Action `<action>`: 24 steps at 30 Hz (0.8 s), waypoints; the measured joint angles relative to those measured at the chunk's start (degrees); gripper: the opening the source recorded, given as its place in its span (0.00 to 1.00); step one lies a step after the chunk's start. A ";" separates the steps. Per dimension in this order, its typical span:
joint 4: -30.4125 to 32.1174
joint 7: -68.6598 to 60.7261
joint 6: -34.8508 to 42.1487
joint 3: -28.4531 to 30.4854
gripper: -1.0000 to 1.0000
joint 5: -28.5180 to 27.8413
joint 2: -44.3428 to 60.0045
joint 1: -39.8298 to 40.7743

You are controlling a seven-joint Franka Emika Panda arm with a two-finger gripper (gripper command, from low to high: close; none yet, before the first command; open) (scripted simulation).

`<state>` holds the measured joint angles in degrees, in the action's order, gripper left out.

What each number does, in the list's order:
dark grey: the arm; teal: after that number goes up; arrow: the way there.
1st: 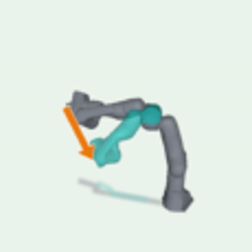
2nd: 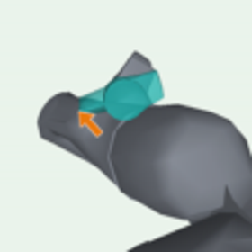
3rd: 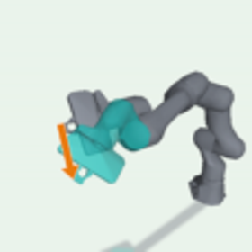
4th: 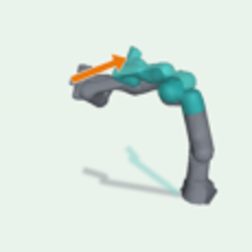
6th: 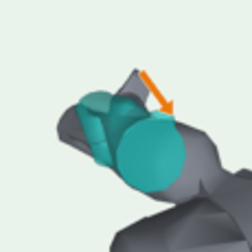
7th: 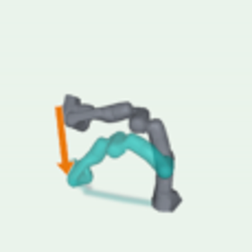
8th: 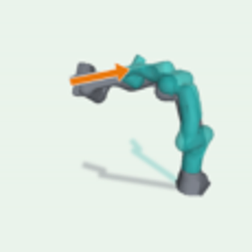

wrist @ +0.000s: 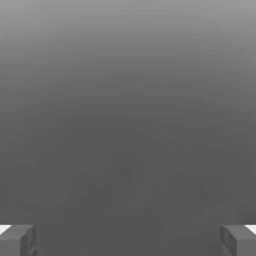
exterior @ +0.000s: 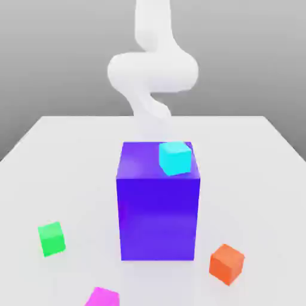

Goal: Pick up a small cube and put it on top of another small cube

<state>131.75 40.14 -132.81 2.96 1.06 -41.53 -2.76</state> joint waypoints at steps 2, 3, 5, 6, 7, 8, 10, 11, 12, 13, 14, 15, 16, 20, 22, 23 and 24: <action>-0.02 -4.89 -0.88 2.54 0.50 0.99 3.62 -2.30; -0.03 -7.29 -1.31 3.74 0.50 1.54 5.34 -3.35; -0.04 -12.10 -2.15 6.08 0.50 2.74 8.75 -5.35; -0.05 -14.54 -2.57 7.21 0.50 3.40 10.45 -6.29; -0.06 -17.01 -2.99 8.32 0.50 4.09 12.15 -7.21; -0.07 -19.50 -3.40 9.40 0.50 4.83 13.85 -8.07; -0.08 -24.53 -4.24 11.51 0.50 6.36 17.26 -9.76; -0.09 -27.11 -4.66 12.42 0.50 7.25 18.99 -10.43; -0.11 -29.69 -5.03 13.31 0.50 8.11 20.73 -11.09; -0.12 -32.33 -5.42 14.18 0.50 9.04 22.47 -11.73; -0.14 -34.96 -5.80 14.99 0.50 9.98 24.22 -12.31; -0.16 -37.61 -6.18 15.72 0.50 10.93 25.97 -12.81; -0.18 -40.25 -6.56 16.40 0.50 11.89 27.73 -13.27; -0.26 -50.76 -8.07 18.31 0.50 15.61 34.79 -14.34; -0.30 -55.87 -8.82 18.65 0.50 17.26 38.28 -14.31; -0.31 -58.35 -9.23 18.73 0.50 17.99 40.00 -14.21; -0.32 -60.73 -9.63 18.76 0.50 18.60 41.69 -14.07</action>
<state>131.43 -20.59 -142.44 21.72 19.66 0.17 -16.82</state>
